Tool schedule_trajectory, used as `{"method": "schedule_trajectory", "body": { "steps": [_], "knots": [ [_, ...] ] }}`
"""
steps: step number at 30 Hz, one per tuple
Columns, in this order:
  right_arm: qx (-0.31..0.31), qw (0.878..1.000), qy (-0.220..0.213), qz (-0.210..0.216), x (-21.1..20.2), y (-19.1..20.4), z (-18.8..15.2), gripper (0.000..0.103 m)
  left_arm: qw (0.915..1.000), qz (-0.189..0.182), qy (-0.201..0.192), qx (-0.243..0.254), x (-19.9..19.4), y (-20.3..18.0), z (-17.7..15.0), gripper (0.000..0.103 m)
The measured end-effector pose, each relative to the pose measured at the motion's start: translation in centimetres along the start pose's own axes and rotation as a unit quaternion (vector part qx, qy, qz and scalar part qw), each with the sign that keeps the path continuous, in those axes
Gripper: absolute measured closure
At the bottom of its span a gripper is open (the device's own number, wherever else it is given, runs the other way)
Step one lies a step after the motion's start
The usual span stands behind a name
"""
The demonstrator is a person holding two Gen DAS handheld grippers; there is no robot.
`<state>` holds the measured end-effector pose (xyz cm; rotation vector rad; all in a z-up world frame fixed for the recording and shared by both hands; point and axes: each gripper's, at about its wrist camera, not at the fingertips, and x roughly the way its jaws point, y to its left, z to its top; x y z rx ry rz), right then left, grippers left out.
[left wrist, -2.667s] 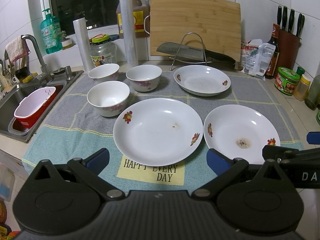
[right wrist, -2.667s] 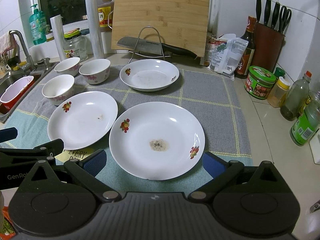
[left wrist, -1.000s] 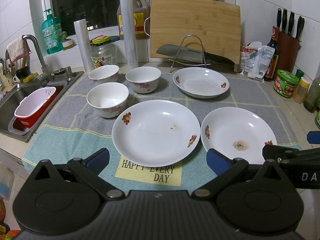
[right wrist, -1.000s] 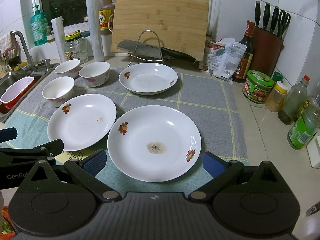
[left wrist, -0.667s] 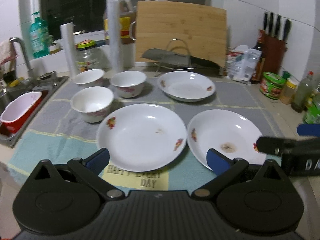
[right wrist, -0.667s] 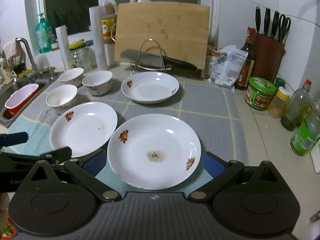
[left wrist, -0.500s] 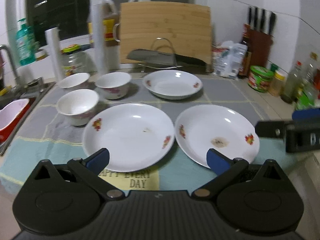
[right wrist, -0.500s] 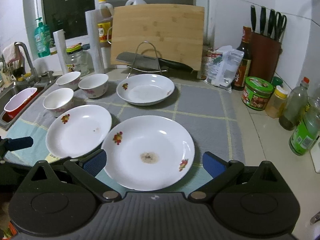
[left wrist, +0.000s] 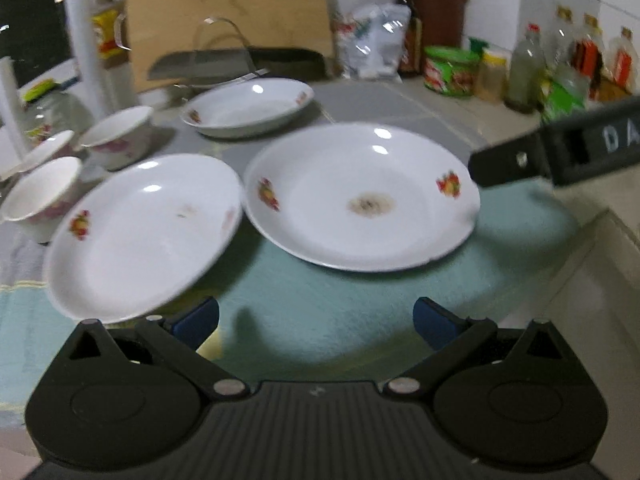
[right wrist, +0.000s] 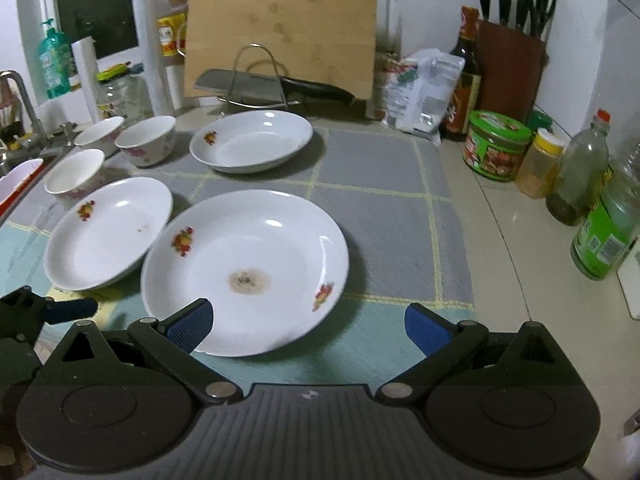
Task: Organize plates and bowls
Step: 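Move the right gripper to the rim of the brown-stained white plate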
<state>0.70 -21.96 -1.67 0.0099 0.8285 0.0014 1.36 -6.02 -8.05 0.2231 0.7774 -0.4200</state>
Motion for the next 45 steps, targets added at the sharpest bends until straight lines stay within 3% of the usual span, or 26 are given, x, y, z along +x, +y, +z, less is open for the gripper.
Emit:
{"method": "schedule_trajectory", "body": {
  "steps": [11, 23, 30, 35, 45],
  "knots": [
    [0.019, 1.000, 0.018, -0.016, 1.2, -1.9, -0.6, 0.000, 0.9995, -0.030, 0.010, 0.000, 2.9, -0.3, 0.8, 0.000],
    [0.012, 0.999, 0.032, -0.012, 2.4, -2.8, -0.2, 0.000, 0.9996, -0.026, 0.009, -0.002, 4.1, -0.4, 1.9, 0.000],
    [0.008, 0.999, 0.040, -0.006, 3.8, -2.6, 0.3, 0.000, 0.9985, -0.048, -0.019, 0.019, 4.1, 0.2, 1.3, 0.000],
    [-0.002, 0.999, 0.052, 0.009, 5.3, -2.2, 0.8, 0.000, 0.9979, -0.052, -0.031, 0.022, 4.0, 0.1, 1.1, 0.000],
    [-0.062, 0.989, 0.101, 0.091, 9.6, -3.0, 2.7, 0.000, 0.9969, -0.047, -0.058, 0.026, 3.8, -0.1, 0.4, 0.000]
  ]
}}
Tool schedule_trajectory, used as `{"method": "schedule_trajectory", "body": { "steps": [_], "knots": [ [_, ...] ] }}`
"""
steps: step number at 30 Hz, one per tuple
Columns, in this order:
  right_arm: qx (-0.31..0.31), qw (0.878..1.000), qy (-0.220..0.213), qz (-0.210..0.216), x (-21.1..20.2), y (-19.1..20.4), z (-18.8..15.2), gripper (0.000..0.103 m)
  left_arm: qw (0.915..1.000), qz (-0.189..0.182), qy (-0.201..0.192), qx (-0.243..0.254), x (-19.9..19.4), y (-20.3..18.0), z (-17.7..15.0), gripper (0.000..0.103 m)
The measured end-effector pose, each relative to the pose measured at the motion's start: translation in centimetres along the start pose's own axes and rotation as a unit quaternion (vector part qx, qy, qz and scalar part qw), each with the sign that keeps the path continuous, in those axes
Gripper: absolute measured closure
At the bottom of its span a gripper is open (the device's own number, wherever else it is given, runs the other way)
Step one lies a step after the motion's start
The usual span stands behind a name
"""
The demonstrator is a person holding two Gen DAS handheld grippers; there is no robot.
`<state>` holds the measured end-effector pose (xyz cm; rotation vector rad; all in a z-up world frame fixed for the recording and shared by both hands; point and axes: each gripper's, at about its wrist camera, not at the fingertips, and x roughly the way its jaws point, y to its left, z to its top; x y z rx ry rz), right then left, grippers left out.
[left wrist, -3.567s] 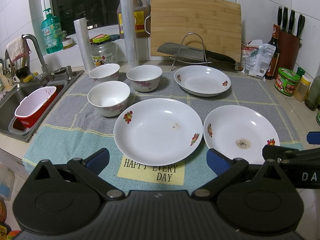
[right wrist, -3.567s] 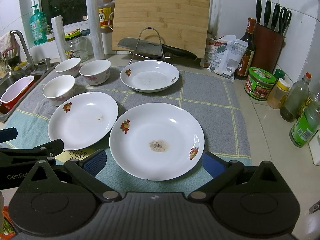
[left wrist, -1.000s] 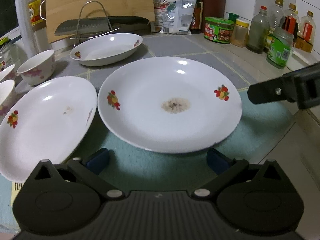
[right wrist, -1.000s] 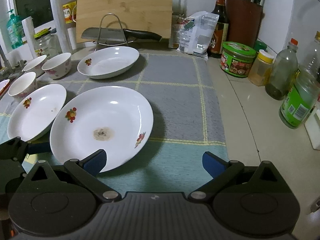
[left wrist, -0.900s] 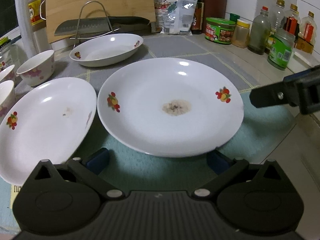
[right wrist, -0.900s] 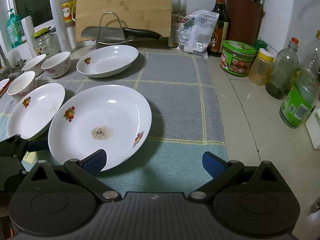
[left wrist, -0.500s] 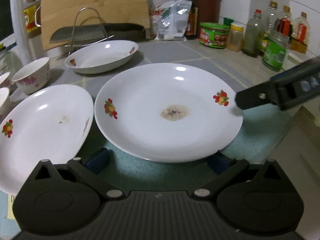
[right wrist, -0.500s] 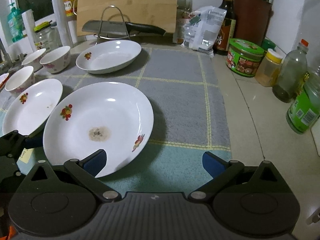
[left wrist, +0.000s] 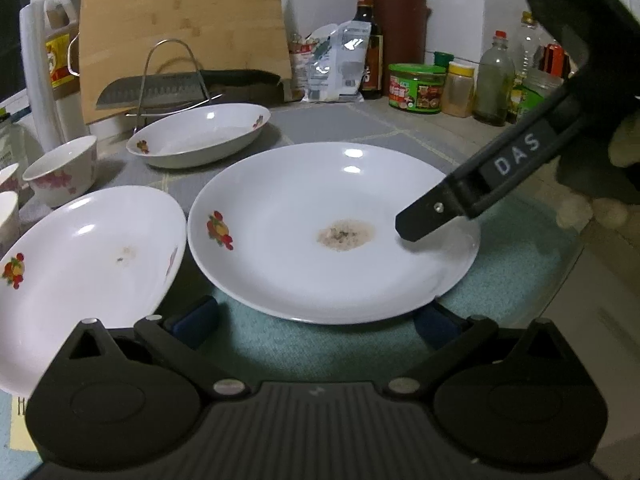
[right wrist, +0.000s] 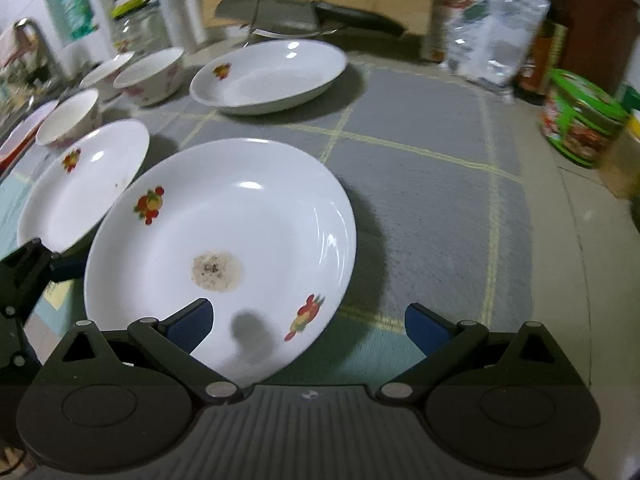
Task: Organize plates and bowls
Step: 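Move the right gripper to the rim of the brown-stained white plate, then close the right gripper on the rim of the stained plate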
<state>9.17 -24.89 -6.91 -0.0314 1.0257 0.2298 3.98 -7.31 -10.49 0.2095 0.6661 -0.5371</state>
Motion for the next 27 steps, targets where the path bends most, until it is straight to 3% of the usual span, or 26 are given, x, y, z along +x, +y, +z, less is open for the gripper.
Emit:
{"method": "schedule_trajectory", "body": {
  "steps": [8, 16, 20, 27],
  "knots": [
    [-0.070, 0.995, 0.030, 0.059, 1.7, -0.7, 1.6, 0.000, 0.9997, 0.013, -0.010, -0.019, -0.3, -0.3, -0.6, 0.000],
    [-0.119, 0.987, 0.028, 0.106, 2.5, -1.6, 3.0, 0.000, 0.9999, 0.005, -0.002, -0.013, -0.3, -0.4, -0.3, 0.000],
    [-0.164, 0.980, 0.034, 0.110, 3.0, -1.4, 3.5, 0.000, 0.9999, 0.004, -0.003, -0.013, -0.1, -0.5, -0.2, 0.000],
    [-0.179, 0.968, 0.045, 0.169, 3.7, -2.3, 5.3, 0.000, 0.9998, 0.010, -0.006, -0.017, -0.2, -0.8, -0.3, 0.000]
  ]
}}
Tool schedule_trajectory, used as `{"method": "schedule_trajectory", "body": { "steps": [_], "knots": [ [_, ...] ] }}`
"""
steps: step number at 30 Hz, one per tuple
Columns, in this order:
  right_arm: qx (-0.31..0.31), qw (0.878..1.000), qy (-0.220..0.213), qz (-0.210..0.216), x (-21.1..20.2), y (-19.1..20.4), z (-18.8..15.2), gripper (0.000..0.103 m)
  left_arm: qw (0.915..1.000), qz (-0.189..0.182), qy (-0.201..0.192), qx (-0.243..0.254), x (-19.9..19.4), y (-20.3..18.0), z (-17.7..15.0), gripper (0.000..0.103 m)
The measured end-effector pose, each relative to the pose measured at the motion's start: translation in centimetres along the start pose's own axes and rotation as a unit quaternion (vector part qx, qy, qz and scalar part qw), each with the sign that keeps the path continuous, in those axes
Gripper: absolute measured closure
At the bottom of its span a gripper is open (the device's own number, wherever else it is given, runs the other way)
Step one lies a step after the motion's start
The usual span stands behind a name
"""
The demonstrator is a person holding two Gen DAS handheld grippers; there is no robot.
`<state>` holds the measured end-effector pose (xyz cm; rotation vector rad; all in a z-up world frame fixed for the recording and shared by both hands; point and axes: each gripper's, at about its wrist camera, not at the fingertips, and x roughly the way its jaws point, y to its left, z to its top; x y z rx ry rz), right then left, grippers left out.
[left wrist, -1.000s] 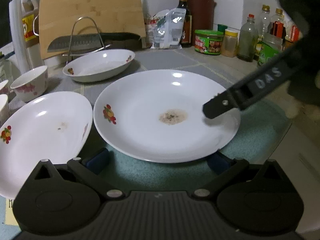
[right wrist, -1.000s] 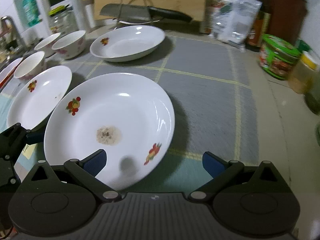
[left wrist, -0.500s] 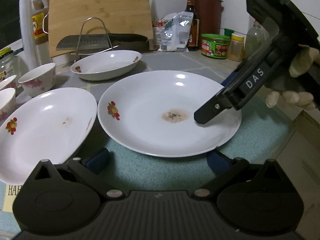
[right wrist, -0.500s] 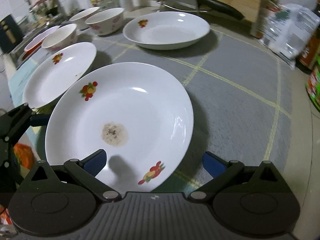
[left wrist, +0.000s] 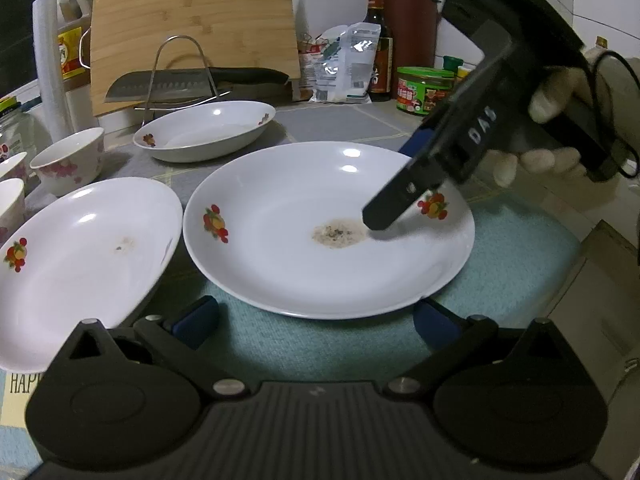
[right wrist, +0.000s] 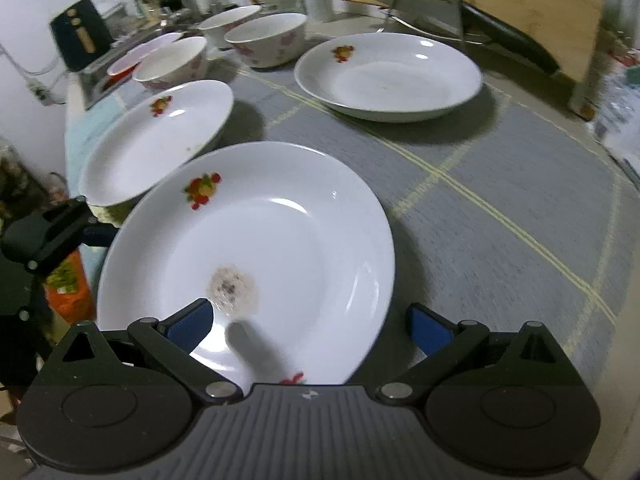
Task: Organize plates and bowls
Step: 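Close the right gripper on the rim of the stained plate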
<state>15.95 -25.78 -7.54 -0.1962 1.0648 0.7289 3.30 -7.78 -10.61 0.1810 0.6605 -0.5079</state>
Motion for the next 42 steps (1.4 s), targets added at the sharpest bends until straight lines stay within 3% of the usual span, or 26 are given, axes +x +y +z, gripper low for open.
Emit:
{"method": "schedule_trajectory", "body": {
  "steps": [15, 25, 42],
  "knots": [
    [-0.035, 0.995, -0.002, 0.098, 1.8, -1.0, 3.1, 0.000, 0.9999, 0.004, 0.001, 0.013, 0.0, -0.2, 0.2, 0.000],
    [-0.031, 0.995, 0.000, 0.099, 1.5, -1.5, 3.0, 0.006, 0.9995, 0.007, 0.004, 0.030, 0.0, -0.6, 0.7, 0.001],
    [-0.028, 0.996, -0.018, 0.085, -0.4, -1.7, 2.3, 0.006, 0.9987, -0.009, 0.007, 0.050, -0.3, -1.0, 2.4, 0.001]
  ]
}}
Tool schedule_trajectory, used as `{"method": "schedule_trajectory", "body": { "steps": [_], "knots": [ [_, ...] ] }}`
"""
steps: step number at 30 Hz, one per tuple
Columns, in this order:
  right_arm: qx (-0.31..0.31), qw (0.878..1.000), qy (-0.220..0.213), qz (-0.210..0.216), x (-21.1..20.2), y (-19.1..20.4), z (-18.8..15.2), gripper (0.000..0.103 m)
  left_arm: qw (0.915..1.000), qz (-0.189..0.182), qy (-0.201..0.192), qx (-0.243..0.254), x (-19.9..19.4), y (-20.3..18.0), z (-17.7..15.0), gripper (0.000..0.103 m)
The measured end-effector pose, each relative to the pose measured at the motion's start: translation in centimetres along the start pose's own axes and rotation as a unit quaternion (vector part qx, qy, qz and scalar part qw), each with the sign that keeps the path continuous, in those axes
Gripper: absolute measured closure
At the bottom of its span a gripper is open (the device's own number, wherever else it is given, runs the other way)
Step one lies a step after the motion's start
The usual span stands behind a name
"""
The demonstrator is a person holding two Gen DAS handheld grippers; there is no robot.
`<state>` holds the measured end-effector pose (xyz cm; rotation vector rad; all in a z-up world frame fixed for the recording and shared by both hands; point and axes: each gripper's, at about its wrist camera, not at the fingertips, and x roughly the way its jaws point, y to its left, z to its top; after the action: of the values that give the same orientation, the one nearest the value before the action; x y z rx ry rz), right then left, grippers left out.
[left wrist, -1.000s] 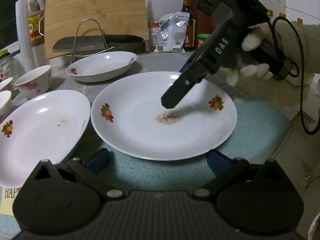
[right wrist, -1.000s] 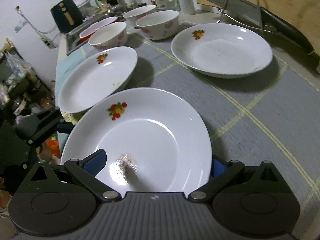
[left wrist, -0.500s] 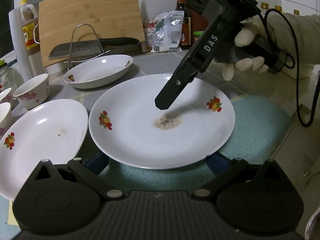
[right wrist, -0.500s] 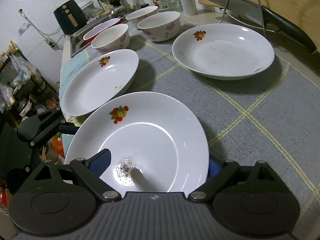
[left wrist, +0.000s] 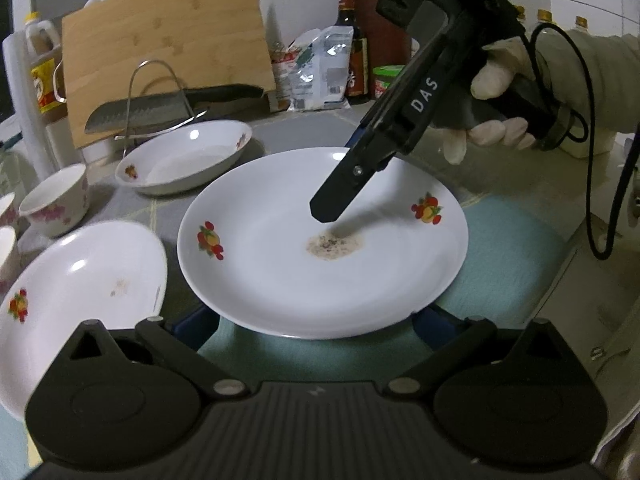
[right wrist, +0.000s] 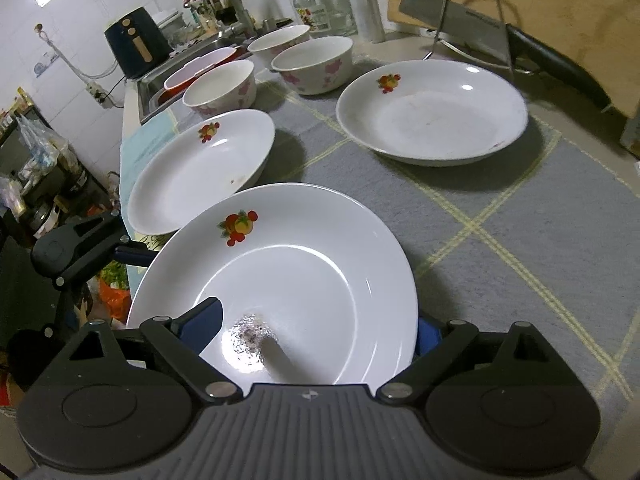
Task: Organize plates and bowls
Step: 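Close the right gripper on the rim of the stained plate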
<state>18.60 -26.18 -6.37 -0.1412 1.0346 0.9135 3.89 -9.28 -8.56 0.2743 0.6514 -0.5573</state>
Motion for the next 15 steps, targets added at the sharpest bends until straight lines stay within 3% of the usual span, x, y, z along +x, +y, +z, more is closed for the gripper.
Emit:
{"method": "schedule_trajectory", "body": {
  "steps": [15],
  "knots": [
    [0.045, 0.996, -0.034, -0.069, -4.6, -3.9, -1.7, 0.006, 0.9966, -0.062, -0.020, 0.051, 4.1, -0.8, 4.4, 0.001]
  ]
}}
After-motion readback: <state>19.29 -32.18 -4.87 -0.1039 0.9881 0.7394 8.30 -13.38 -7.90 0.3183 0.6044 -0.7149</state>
